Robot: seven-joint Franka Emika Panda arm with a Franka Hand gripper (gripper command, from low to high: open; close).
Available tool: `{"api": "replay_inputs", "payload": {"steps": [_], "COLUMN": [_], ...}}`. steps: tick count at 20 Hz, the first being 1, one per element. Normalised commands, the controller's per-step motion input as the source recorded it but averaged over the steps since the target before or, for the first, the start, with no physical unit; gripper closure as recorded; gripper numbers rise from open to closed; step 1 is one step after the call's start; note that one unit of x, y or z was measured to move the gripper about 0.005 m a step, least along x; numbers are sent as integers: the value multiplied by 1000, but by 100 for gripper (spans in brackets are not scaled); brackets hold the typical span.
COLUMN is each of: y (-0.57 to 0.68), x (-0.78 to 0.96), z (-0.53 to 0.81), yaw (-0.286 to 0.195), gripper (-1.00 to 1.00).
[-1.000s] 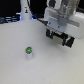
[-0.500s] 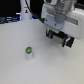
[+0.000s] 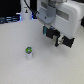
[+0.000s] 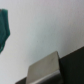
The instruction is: Open the kcup holder, insert the kcup into the holder, and close the kcup holder
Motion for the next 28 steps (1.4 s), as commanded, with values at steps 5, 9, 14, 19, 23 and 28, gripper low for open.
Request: {"api": "replay_inputs", "payload": {"steps": [5,9,14,19,23,28], "y": [-462,-422,-423,-419,-405,-403], "x": [-101,-146,-188,-223,-190,-192], "z": [26,-21,-128,-286,-339,-383], "yaw": [-278,-294,-300,-304,-312,-315], "gripper": [-100,-100,-100,-100,-100,-100]}}
